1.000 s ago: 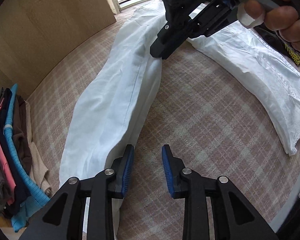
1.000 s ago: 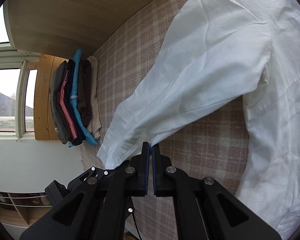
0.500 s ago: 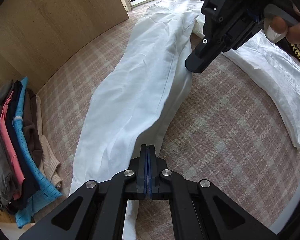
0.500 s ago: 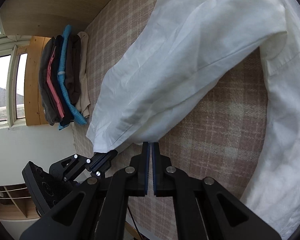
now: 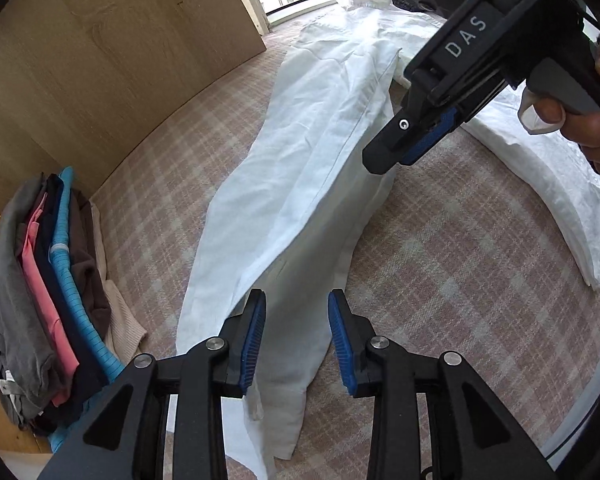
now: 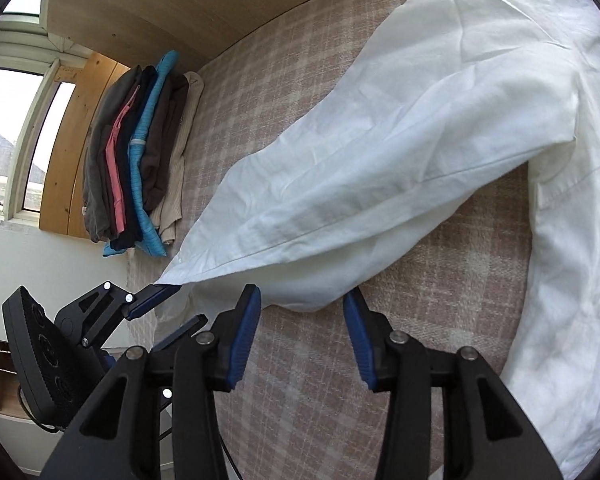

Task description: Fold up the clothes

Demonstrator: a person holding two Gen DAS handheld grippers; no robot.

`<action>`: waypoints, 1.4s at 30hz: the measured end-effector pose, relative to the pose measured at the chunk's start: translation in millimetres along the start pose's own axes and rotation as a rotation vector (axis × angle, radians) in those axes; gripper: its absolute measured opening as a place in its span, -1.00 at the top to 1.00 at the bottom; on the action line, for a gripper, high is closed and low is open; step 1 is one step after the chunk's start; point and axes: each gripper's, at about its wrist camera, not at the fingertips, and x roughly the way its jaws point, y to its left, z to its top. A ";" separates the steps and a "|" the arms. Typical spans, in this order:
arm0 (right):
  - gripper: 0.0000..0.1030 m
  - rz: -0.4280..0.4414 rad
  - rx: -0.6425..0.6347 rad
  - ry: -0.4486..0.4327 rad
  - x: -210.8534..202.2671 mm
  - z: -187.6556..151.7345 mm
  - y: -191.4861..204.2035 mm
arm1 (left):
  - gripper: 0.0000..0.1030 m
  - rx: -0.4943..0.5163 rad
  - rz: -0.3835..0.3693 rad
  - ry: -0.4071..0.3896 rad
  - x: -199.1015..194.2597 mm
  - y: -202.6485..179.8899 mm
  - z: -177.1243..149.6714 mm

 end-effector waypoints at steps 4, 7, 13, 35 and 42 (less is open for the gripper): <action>0.18 0.019 -0.020 -0.005 15.6 4.3 3.7 | 0.38 -0.005 0.005 0.028 1.1 9.0 -5.9; 0.92 0.069 0.014 0.048 15.9 3.2 3.5 | 0.39 -0.011 -0.025 0.010 -3.6 7.5 -6.9; 0.93 0.247 0.263 0.127 0.6 9.3 -15.9 | 0.31 0.018 -0.044 -0.055 -5.3 -16.9 -1.6; 0.22 -0.287 -0.038 0.084 -88.9 -41.4 -100.3 | 0.96 0.095 0.069 0.010 12.4 -16.9 4.1; 0.24 -0.382 -0.220 0.021 -107.4 -35.2 -50.9 | 0.82 0.051 -0.039 0.043 7.2 -20.4 -23.9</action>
